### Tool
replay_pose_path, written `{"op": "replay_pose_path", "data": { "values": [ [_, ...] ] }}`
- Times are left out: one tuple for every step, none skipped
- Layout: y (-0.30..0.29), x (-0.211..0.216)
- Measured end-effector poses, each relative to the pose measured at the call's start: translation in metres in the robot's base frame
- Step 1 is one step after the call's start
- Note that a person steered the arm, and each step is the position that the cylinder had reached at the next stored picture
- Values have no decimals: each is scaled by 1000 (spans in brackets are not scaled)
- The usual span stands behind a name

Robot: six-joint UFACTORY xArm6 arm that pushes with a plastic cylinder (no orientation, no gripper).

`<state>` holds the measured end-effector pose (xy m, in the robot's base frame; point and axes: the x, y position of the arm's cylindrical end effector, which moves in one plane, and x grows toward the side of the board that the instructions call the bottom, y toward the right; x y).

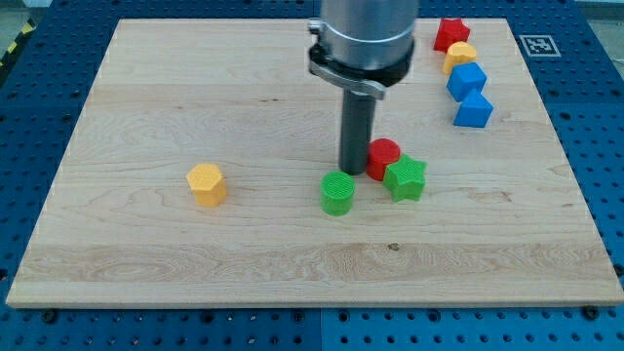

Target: Push red circle closer to the blue triangle

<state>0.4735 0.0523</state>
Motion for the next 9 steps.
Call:
{"op": "replay_pose_path", "data": {
  "values": [
    [27, 5],
    [51, 5],
    [68, 5],
    [79, -1],
    [84, -15],
    [84, -25],
    [84, -31],
    [84, -40],
    [84, -47]
  ]
}}
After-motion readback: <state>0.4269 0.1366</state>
